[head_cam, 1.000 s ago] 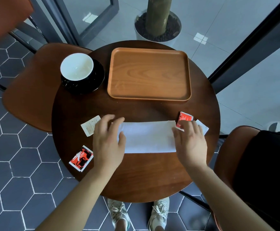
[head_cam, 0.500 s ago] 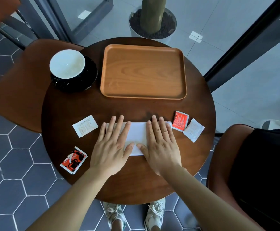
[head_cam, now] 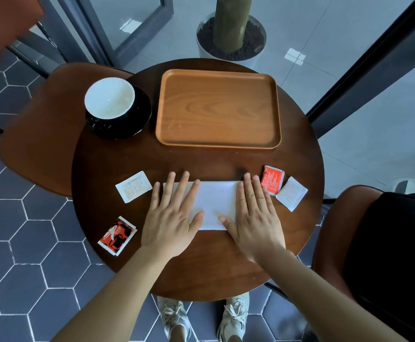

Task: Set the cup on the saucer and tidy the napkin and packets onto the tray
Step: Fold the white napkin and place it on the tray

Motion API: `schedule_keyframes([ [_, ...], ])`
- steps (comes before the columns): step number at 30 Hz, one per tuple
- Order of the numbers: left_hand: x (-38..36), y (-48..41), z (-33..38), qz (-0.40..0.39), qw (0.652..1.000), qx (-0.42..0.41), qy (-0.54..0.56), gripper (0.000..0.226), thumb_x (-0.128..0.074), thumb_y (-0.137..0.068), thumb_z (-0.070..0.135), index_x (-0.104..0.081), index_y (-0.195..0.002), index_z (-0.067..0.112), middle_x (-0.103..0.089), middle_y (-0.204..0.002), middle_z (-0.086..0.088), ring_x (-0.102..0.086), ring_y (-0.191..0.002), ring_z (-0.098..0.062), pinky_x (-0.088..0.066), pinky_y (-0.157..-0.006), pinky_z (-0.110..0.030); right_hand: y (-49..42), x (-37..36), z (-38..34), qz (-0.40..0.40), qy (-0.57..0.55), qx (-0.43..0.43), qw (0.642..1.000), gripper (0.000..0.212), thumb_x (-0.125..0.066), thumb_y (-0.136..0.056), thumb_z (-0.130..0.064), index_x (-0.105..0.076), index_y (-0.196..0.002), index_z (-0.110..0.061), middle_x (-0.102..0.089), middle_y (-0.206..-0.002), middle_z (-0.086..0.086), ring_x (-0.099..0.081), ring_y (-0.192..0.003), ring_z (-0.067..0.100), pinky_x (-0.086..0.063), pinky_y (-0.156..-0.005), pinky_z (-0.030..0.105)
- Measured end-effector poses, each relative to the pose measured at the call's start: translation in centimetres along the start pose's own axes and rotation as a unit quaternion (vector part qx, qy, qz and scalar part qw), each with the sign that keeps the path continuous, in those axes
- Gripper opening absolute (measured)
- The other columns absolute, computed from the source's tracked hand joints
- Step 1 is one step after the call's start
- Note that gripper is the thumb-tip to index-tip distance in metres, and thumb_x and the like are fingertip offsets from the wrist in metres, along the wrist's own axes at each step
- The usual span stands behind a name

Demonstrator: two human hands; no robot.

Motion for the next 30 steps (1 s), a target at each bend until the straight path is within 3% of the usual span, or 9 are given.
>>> schedule_keyframes([
  [4,1.9,1.1,-0.1,0.013,0.996,0.081,0.033,0.069,-0.036,-0.099,0.057,-0.021,-0.157,0.024,-0.018,-0.164,-0.015,-0.008,-0.152,-0.039,-0.013,-0.120,-0.056,0.1,0.6,-0.1,-0.018,-0.009,-0.004,1.000,0.088,-0.006,-0.098,-0.070,-0.003,-0.157,-0.005,0.010,-0.165,0.012,0.014,-0.152,0.029,-0.013,-0.123,0.049],
  [7,3.0,3.2,-1.3,0.077,0.966,0.207,0.132,0.067,-0.066,-0.090,0.036,-0.041,-0.146,0.007,-0.044,-0.144,-0.024,-0.038,-0.134,-0.044,-0.036,-0.105,-0.055,0.4,2.2,-0.6,0.014,-0.021,-0.002,1.000,0.084,-0.009,-0.100,-0.067,-0.010,-0.157,-0.006,0.005,-0.166,0.012,0.010,-0.153,0.030,-0.011,-0.124,0.049],
  [11,3.3,5.0,-2.5,0.071,0.912,0.312,0.257,0.061,-0.069,-0.088,0.025,-0.046,-0.141,0.006,-0.057,-0.124,-0.019,-0.059,-0.108,-0.037,-0.053,-0.084,-0.051,0.2,3.3,-3.5,0.074,-0.066,0.052,0.994,0.071,-0.017,-0.104,-0.058,-0.016,-0.157,-0.011,-0.003,-0.167,0.007,0.007,-0.154,0.025,-0.003,-0.124,0.047],
  [14,3.7,4.5,-2.7,0.060,0.906,0.330,0.258,0.057,-0.067,-0.090,0.033,-0.051,-0.139,0.007,-0.062,-0.119,-0.014,-0.062,-0.104,-0.031,-0.046,-0.077,-0.039,-0.6,2.2,-4.7,0.032,-0.066,0.070,0.995,0.066,-0.014,-0.105,-0.052,-0.009,-0.158,-0.014,0.003,-0.167,0.004,0.014,-0.153,0.024,-0.004,-0.124,0.049],
  [17,4.0,3.7,-2.4,0.037,0.906,0.335,0.255,0.058,-0.065,-0.091,0.039,-0.052,-0.136,0.005,-0.066,-0.113,-0.015,-0.059,-0.109,-0.031,-0.042,-0.077,-0.039,-1.0,0.6,-4.5,-0.019,-0.068,0.067,0.995,0.066,-0.007,-0.104,-0.052,0.001,-0.158,-0.015,0.013,-0.166,0.003,0.022,-0.151,0.022,-0.002,-0.124,0.049],
  [23,3.7,3.4,-2.4,0.021,0.889,0.359,0.283,0.057,-0.068,-0.089,0.038,-0.053,-0.132,0.005,-0.070,-0.104,-0.015,-0.064,-0.105,-0.033,-0.049,-0.078,-0.044,-0.8,2.1,-4.9,0.048,-0.128,0.079,0.987,0.063,-0.021,-0.105,-0.045,-0.011,-0.158,-0.013,0.003,-0.167,0.003,0.015,-0.152,0.020,0.002,-0.124,0.039],
  [26,3.8,3.1,-2.3,0.028,0.880,0.368,0.299,0.050,-0.071,-0.087,0.035,-0.057,-0.124,0.005,-0.070,-0.102,-0.013,-0.065,-0.098,-0.031,-0.044,-0.069,-0.037,-0.9,3.6,-6.0,0.078,-0.387,0.035,0.918,0.057,-0.037,-0.103,-0.036,-0.025,-0.156,-0.019,-0.014,-0.166,-0.008,0.002,-0.152,0.002,-0.003,-0.121,0.019],
  [28,3.9,3.0,-2.2,0.032,0.877,0.369,0.305,0.046,-0.072,-0.086,0.033,-0.059,-0.120,0.005,-0.070,-0.102,-0.011,-0.065,-0.096,-0.029,-0.041,-0.067,-0.034,-1.4,3.7,-6.7,0.034,-0.588,-0.052,0.806,0.057,-0.043,-0.099,-0.037,-0.028,-0.155,-0.032,-0.021,-0.162,-0.021,-0.010,-0.147,-0.009,-0.013,-0.117,0.014],
  [30,3.8,2.8,-2.4,0.024,0.873,0.371,0.317,0.043,-0.073,-0.085,0.030,-0.060,-0.117,0.006,-0.069,-0.103,-0.011,-0.065,-0.095,-0.029,-0.045,-0.068,-0.035,-1.7,3.3,-7.3,-0.003,-0.692,-0.124,0.711,0.057,-0.044,-0.097,-0.035,-0.030,-0.152,-0.041,-0.028,-0.157,-0.028,-0.021,-0.142,-0.013,-0.022,-0.113,0.015],
])
Point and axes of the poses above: each hand's wrist, its own y-axis away from the middle knuckle, its own x-axis out of the back of the hand, z = x × y, the point moved 5 cm from there along -y, towards the middle knuckle
